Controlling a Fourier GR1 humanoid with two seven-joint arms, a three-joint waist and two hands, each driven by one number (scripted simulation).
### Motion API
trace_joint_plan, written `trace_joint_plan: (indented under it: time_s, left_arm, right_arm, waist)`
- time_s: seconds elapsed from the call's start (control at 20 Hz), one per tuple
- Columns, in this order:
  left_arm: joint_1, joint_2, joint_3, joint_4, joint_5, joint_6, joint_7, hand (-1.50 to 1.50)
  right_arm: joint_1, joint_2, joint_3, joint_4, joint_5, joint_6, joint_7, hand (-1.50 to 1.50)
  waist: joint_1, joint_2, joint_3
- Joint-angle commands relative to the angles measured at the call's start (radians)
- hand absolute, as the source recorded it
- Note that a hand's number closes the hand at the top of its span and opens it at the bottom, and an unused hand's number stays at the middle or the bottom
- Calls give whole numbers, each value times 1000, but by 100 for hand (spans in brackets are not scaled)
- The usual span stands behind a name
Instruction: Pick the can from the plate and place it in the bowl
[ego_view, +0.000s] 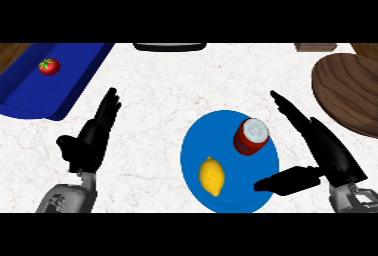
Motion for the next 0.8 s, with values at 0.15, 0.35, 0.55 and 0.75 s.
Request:
trace_joint_plan:
  time_s: [0.15, 0.35, 0.55, 0.75]
  left_arm:
    - [-32, -35, 3, -28, -44, 15, 59, 0]
    - [-6, -27, 55, 75, -28, -46, -74, 0]
    - [-10, -15, 75, -37, -8, -73, 50, 0]
    - [-19, -81, 37, -22, -63, -41, 53, 0]
  right_arm:
    - [112, 48, -66, -18, -42, 47, -115, -150]
    - [91, 134, -18, 93, 35, 26, -144, -150]
    - [60, 180, -10, 91, 72, 28, -83, -150]
    - [-10, 221, -61, 181, 66, 40, -103, -150]
  waist:
    - [-3, 0, 0]
    - [0, 1, 0]
    - [1, 0, 0]
    - [1, 0, 0]
